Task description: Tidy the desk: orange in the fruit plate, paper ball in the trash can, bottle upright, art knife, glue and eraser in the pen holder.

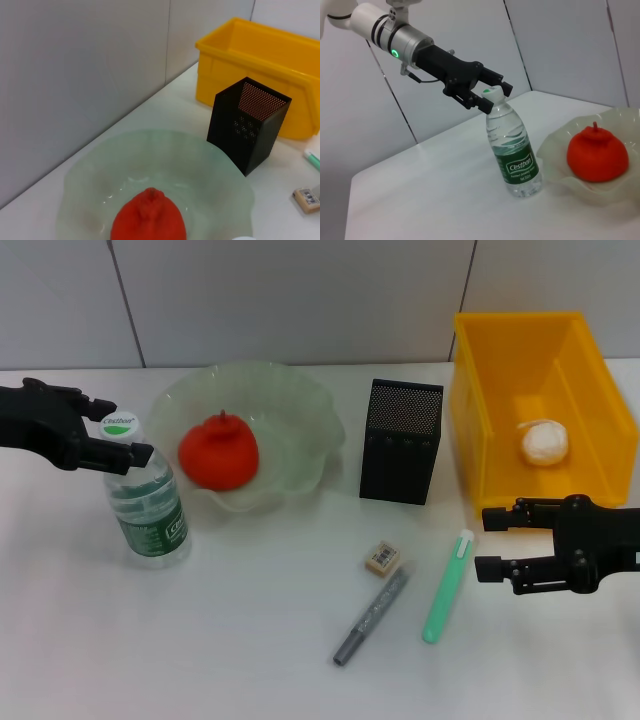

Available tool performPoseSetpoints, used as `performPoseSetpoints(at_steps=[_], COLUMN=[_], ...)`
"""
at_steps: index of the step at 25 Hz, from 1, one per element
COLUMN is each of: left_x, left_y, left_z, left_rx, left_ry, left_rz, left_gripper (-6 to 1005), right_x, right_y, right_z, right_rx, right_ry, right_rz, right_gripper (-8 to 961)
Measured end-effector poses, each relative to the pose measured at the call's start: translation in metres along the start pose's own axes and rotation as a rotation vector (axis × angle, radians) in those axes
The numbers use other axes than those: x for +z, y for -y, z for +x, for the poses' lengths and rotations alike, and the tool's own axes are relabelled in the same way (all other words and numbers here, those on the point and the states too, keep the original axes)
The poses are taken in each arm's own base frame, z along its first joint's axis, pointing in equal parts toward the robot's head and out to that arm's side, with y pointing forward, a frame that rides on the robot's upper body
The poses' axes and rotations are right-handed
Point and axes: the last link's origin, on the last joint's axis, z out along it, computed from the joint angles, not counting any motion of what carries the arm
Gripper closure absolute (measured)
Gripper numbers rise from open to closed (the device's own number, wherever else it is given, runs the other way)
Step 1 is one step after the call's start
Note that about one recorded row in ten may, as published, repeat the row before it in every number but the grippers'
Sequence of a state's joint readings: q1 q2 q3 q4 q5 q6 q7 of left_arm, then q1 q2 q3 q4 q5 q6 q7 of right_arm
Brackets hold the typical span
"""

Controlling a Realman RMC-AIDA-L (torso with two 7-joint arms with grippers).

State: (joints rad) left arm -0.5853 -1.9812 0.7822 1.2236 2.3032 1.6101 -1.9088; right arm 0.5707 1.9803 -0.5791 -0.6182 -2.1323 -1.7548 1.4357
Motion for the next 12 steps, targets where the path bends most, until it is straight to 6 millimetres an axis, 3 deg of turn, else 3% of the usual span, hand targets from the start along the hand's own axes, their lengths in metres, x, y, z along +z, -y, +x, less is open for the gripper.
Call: performPoseSetpoints(at_steps=[6,7,9,12], left_x=[-0.014,-0.032,-0.050,-0.055], left_y=[0.004,0.011,0.010,0.004], left_z=[0.010,0.020,0.033,0.036], left_rx=[0.007,-0.048,-0.113,-0.153], left_ry=[-0.075,-0.217,-0.435,-0.591], left_rz=[0.040,0.063,-0.002,-0.093], left_gripper=[213,188,187,185], right_x=[0.000,0.000,0.000,0.001], right_y=[0.000,0.000,0.000,0.001], right_z=[0.000,0.000,-0.001,-0.002], right_rx=[0.000,0.000,-0.001,-0.003], right_ry=[0.002,0.002,0.003,0.003], right_rz=[0.001,0.001,0.001,-0.001], right_gripper=[148,148,148,148])
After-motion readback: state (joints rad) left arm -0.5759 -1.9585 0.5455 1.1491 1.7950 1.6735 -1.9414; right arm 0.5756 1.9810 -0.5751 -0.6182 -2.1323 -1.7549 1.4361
